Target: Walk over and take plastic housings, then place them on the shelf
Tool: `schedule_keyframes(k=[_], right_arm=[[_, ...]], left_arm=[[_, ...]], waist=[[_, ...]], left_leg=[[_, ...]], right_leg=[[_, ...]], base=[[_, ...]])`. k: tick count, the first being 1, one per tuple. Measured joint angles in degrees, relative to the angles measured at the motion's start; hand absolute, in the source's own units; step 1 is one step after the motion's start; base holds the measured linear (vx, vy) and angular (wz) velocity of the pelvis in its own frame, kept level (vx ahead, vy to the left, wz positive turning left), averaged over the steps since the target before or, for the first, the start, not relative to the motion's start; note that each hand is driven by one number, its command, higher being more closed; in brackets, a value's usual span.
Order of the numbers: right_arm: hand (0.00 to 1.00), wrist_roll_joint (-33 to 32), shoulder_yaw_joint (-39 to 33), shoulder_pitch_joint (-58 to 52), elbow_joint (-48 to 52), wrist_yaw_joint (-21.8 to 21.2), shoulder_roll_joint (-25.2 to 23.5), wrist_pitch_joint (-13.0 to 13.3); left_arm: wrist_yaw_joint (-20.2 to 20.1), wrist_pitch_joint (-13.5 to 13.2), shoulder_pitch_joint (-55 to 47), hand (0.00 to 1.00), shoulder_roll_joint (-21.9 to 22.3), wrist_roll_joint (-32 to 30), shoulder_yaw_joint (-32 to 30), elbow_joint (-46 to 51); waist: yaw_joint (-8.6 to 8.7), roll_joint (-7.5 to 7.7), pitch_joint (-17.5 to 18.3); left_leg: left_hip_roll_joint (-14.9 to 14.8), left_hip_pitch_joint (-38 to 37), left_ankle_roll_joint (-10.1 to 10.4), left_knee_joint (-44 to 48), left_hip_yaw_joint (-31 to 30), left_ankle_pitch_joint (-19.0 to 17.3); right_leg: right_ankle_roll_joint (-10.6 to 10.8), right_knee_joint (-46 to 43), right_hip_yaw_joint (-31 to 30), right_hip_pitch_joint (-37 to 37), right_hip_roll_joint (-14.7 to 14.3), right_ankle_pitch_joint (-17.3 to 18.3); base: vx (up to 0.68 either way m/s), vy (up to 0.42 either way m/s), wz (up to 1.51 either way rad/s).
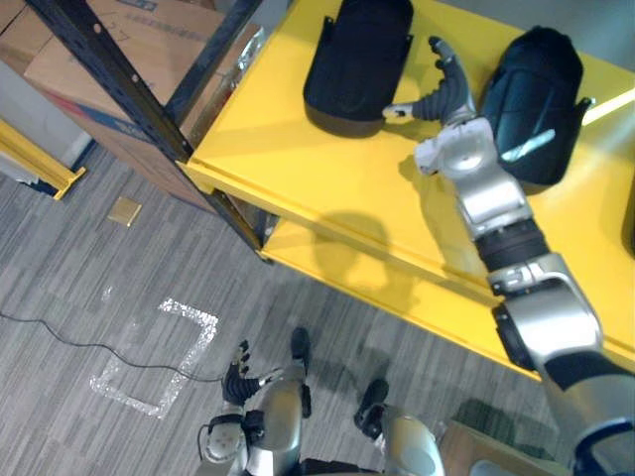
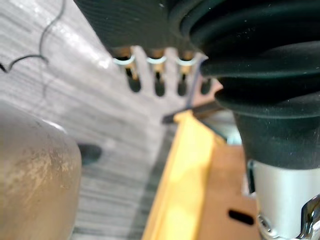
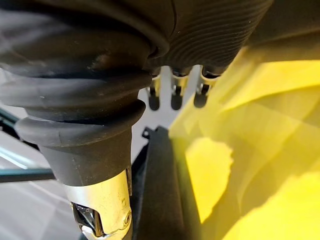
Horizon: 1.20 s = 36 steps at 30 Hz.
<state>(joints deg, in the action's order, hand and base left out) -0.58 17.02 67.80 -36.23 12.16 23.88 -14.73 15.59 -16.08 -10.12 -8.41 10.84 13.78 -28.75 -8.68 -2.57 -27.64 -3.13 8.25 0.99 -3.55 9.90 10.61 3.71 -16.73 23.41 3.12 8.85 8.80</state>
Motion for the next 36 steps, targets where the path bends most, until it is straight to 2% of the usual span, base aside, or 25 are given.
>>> schedule_keyframes(k=[4, 9, 14, 20, 36], right_arm=[[0.0, -0.9, 0.7, 0.5, -0.3, -1.9, 0.6, 1.3], [0.0, -2.0, 1.3, 0.8, -0.3, -3.5, 0.6, 1.4], [0.0, -2.1, 2.6, 1.0, -0.3, -3.6, 0.6, 2.0], [0.0, -3.2, 3.4, 1.0, -0.3, -4.3, 0.6, 3.5], [0.0, -3.2, 4.8, 1.0, -0.7, -4.6, -0.1, 3.7]], left_arm=[[-0.1, 0.0, 0.0, 0.0, 0.0, 0.0, 0.0, 0.0], [-0.1, 0.1, 0.0, 0.0, 0.0, 0.1, 0.1, 0.0], [0.0, 0.1, 0.2, 0.0, 0.0, 0.1, 0.4, 0.0], [0.1, 0.1, 0.2, 0.0, 0.0, 0.1, 0.5, 0.0], [0.6, 0.1, 0.2, 0.0, 0.0, 0.1, 1.0, 0.0]], waist=[[-0.02, -0.02, 0.0], [-0.02, -0.11, -0.1], [-0.04, -0.94, -0.5], [-0.06, -0.99, -0.5], [-0.04, -1.05, -0.5]], left_leg=[[0.0, 0.3, 0.1, -0.1, -0.1, 0.0], [0.0, 0.3, 0.1, -0.1, -0.1, 0.1], [0.0, 0.3, 0.3, -0.2, -0.3, 0.2], [0.0, -0.1, 0.4, -0.8, -0.6, 0.5], [0.1, -0.1, 0.5, -0.9, -0.9, 0.6]], right_leg=[[0.0, -0.9, -0.1, 0.7, 0.2, 0.5], [-0.2, -1.1, 0.0, 0.7, 0.2, 0.8], [-0.3, -1.6, 0.2, 0.8, 0.3, 1.0], [-0.3, -1.9, 0.3, 0.8, 0.3, 1.3], [-0.4, -1.9, 0.5, 0.8, 0.2, 1.4]], base=[[0.0, 0.0, 0.0], [0.0, 0.0, 0.0], [0.0, 0.0, 0.0], [0.01, -0.004, 0.0], [0.0, -0.001, 0.0]])
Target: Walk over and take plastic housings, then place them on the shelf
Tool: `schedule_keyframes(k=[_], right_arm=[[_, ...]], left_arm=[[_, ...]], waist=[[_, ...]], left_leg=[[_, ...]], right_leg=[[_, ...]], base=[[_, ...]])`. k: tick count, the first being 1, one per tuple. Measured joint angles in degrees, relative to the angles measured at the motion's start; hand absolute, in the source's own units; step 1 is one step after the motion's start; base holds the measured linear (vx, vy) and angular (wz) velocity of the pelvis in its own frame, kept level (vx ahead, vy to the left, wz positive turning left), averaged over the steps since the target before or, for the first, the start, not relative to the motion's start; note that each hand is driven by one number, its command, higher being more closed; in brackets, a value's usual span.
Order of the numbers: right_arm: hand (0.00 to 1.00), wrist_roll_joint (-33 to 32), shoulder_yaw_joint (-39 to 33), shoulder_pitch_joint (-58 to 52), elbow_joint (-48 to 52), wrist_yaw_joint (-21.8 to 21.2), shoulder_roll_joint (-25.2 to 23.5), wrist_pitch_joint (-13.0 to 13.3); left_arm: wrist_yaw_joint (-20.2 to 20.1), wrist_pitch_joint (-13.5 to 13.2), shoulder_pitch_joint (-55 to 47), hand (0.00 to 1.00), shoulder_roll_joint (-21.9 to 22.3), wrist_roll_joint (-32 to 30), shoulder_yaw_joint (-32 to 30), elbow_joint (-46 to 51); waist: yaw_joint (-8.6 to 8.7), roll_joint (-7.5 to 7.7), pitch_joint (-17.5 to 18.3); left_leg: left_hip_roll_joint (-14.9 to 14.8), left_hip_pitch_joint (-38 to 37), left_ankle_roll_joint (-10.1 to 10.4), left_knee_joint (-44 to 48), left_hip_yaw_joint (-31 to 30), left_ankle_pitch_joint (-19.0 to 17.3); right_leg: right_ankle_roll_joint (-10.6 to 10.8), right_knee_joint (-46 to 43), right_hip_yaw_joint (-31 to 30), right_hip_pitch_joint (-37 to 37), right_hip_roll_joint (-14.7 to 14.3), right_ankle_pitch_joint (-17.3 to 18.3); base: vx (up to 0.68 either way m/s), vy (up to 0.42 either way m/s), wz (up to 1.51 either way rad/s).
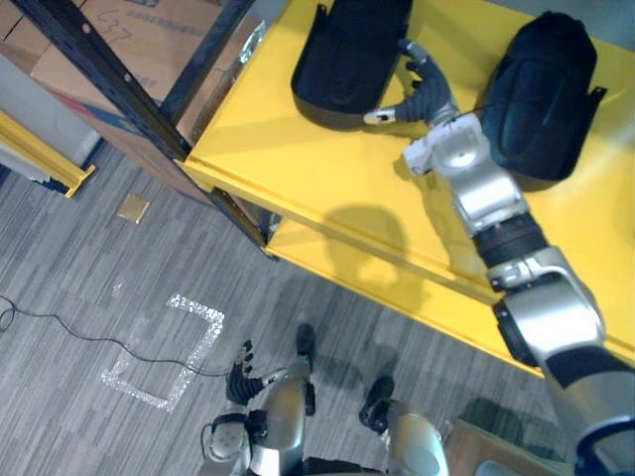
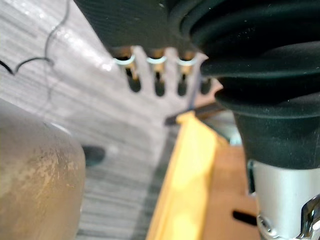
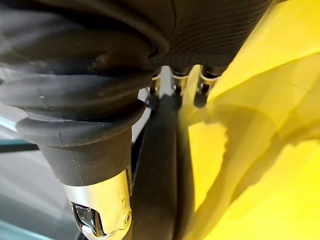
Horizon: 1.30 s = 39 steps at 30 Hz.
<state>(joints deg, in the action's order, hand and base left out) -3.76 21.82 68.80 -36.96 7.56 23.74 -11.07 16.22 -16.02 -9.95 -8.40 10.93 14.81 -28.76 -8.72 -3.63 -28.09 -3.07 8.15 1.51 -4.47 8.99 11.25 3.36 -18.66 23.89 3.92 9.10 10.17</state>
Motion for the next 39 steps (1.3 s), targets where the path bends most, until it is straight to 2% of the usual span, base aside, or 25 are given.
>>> schedule_keyframes(k=[11, 13, 15, 18, 20, 21, 23, 24, 26, 28, 29, 30, 32, 33, 35, 36, 38, 39], right_arm=[[0.0, -1.1, 0.0, 0.0, -0.2, 0.6, -1.0, 0.0], [0.0, -0.9, 0.1, -0.1, -0.4, 2.9, -1.2, 0.5], [0.0, 1.8, -0.3, -0.1, -0.8, 5.8, -1.2, 2.2], [0.0, 4.9, -3.4, -0.9, 4.1, 10.0, -0.6, 4.9], [0.0, 5.2, -7.0, -4.2, 13.9, 11.4, 0.7, 7.0], [0.0, 5.0, -11.4, -10.4, 26.0, 11.4, 2.3, 9.3], [0.0, 4.5, -14.3, -15.8, 33.3, 11.4, 3.3, 10.5], [0.0, 4.5, -20.0, -25.7, 43.2, 12.9, 4.1, 12.1], [0.0, 4.5, -25.2, -32.9, 48.4, 14.9, 4.2, 13.4], [0.0, 4.9, -35.7, -45.6, 53.0, 18.5, 3.5, 15.1], [0.0, 5.1, -41.0, -52.0, 53.0, 19.6, 3.2, 15.0], [0.0, 5.0, -43.4, -55.1, 52.8, 20.1, 2.7, 15.0], [0.0, 2.0, -51.0, -66.3, 49.5, 21.0, -1.2, 14.8], [0.0, 0.8, -52.2, -68.8, 48.2, 21.2, -2.6, 14.6], [0.0, -2.9, -54.1, -77.6, 40.8, 21.3, -8.4, 13.6], [0.0, -3.9, -54.1, -79.6, 38.1, 21.3, -9.9, 13.2], [0.0, -7.6, -53.7, -84.6, 27.5, 19.7, -16.8, 11.6], [0.0, -8.1, -53.4, -85.0, 24.7, 19.2, -18.2, 11.3]], left_arm=[[0.0, 0.0, 0.0, 0.0, 0.0, -0.1, 0.1, 0.0], [0.0, -0.1, 0.0, 0.0, 0.0, -0.2, 0.1, -0.4], [-0.1, -0.2, 0.3, 0.0, 0.0, -0.5, 0.2, -1.1], [-0.2, -0.5, 1.0, 0.0, 0.2, -1.1, 0.1, -4.2], [-0.3, -0.5, 0.9, 0.0, 0.3, -2.5, -0.3, -6.1], [-0.8, 0.0, 0.9, 0.0, 0.3, -2.5, -1.1, -8.2], [-0.9, 0.3, 0.4, 0.0, 0.1, -2.6, -2.4, -9.4], [-0.8, 0.6, -0.4, 0.0, 0.1, -2.6, -4.5, -11.9], [-0.7, 0.6, -0.8, 0.0, 0.3, -2.8, -5.9, -13.8], [0.0, 0.1, -1.5, 0.0, 1.7, -3.1, -9.7, -16.4], [0.7, -0.2, -2.4, 0.0, 2.8, -2.9, -10.9, -17.7], [0.9, -0.2, -2.6, 0.0, 3.3, -2.8, -11.7, -18.2], [1.1, 0.0, -3.5, 0.0, 4.7, -2.0, -15.6, -19.9], [0.9, 0.3, -4.0, 0.0, 5.0, -1.6, -16.4, -19.9], [-0.1, 3.0, -4.8, 0.0, 5.0, 0.1, -18.7, -20.4], [-0.4, 3.7, -4.8, 0.0, 4.9, 0.4, -19.0, -20.6], [-1.5, 6.2, -4.7, 0.0, 5.0, 2.9, -20.5, -21.1], [-1.7, 6.6, -4.6, 0.0, 5.0, 3.9, -21.1, -21.4]], waist=[[0.04, -0.15, 0.1], [0.04, -0.16, 0.1], [0.13, -0.15, 0.1], [0.74, -0.15, 2.6], [1.56, 0.46, 5.1], [2.3, 2.06, 7.7], [3.38, 3.58, 9.4], [4.97, 5.72, 12.6], [6.11, 6.32, 14.7], [8.54, 6.55, 15.9], [9.57, 5.37, 17.4], [9.96, 4.96, 17.7], [12.19, 4.56, 18.5], [12.64, 4.36, 18.8], [14.35, 4.24, 19.7], [14.63, 4.29, 19.9], [15.36, 4.33, 20.0], [15.39, 4.33, 20.0]], left_leg=[[-0.1, -0.3, 0.1, 0.0, 0.0, 0.4], [-0.2, -0.8, 0.1, -0.1, 0.1, 0.4], [-0.2, -1.7, 0.2, -0.2, 0.4, 0.3], [-0.6, -2.0, 0.4, -0.3, 1.0, -0.2], [-1.0, -2.3, 0.5, -0.2, 1.8, -0.6], [-1.1, -3.3, 0.6, -0.3, 3.9, -0.7], [-0.9, -4.7, 0.8, -0.3, 4.9, -0.9], [-1.0, -6.1, 1.1, -0.5, 6.7, -1.1], [-1.4, -6.5, 1.6, -0.6, 7.4, -1.5], [-1.7, -8.1, 1.9, -0.7, 8.1, -1.7], [-2.4, -8.2, 1.9, -0.7, 9.2, -3.4], [-2.6, -8.3, 1.7, -0.7, 9.6, -3.7], [-2.9, -9.0, 2.0, -0.7, 12.1, -4.2], [-3.0, -9.2, 2.1, -0.7, 12.4, -4.5], [-3.1, -10.2, 2.1, -0.7, 13.7, -4.8], [-3.1, -10.2, 2.1, -0.7, 13.8, -4.8], [-3.1, -10.4, 2.1, -0.7, 14.5, -4.9], [-3.1, -10.7, 2.1, -0.7, 15.1, -5.1]], right_leg=[[0.0, 0.0, 0.1, -0.3, -0.1, 0.0], [0.1, 0.4, 0.2, -0.9, -0.2, -0.1], [0.3, 1.3, 0.2, -2.1, -0.3, -0.2], [0.6, 5.0, -0.2, -3.4, -1.3, -1.7], [0.7, 8.5, -0.5, -4.9, -2.3, -3.5], [1.0, 11.3, -1.6, -6.6, -2.7, -4.7], [1.1, 12.7, -2.2, -8.2, -2.8, -5.0], [1.1, 13.7, -3.7, -9.2, -2.9, -5.2], [1.0, 14.2, -4.4, -9.3, -3.2, -5.3], [1.0, 14.3, -5.5, -10.1, -3.3, -5.5], [0.9, 14.6, -6.8, -9.6, -4.0, -5.6], [0.9, 15.0, -7.2, -9.2, -4.1, -5.7], [1.4, 16.1, -9.3, -9.0, -4.3, -6.1], [1.5, 16.2, -9.9, -8.9, -4.4, -6.1], [1.6, 16.1, -10.4, -9.2, -4.3, -6.2], [1.6, 16.1, -10.5, -9.1, -4.3, -6.2], [1.7, 15.9, -11.0, -9.0, -4.2, -6.2], [1.7, 15.8, -11.3, -9.0, -4.2, -6.2]], base=[[0.0, 0.0, 0.0], [0.0, 0.0, 0.0], [0.01, -0.008, -0.05], [0.04, -0.01, -0.09], [0.11, -0.01, -0.21], [0.15, -0.004, -0.32], [0.14, -0.02, -0.38], [0.09, -0.038, -0.43], [0.05, -0.036, -0.33], [0.01, -0.024, -0.37], [-0.03, 0.001, -0.48], [-0.06, 0.031, -0.56], [-0.05, 0.036, -0.5], [-0.02, 0.024, -0.39], [0.01, 0.025, -0.3], [0.02, 0.022, -0.15], [0.03, 0.02, -0.1], [0.02, 0.018, -0.11]])
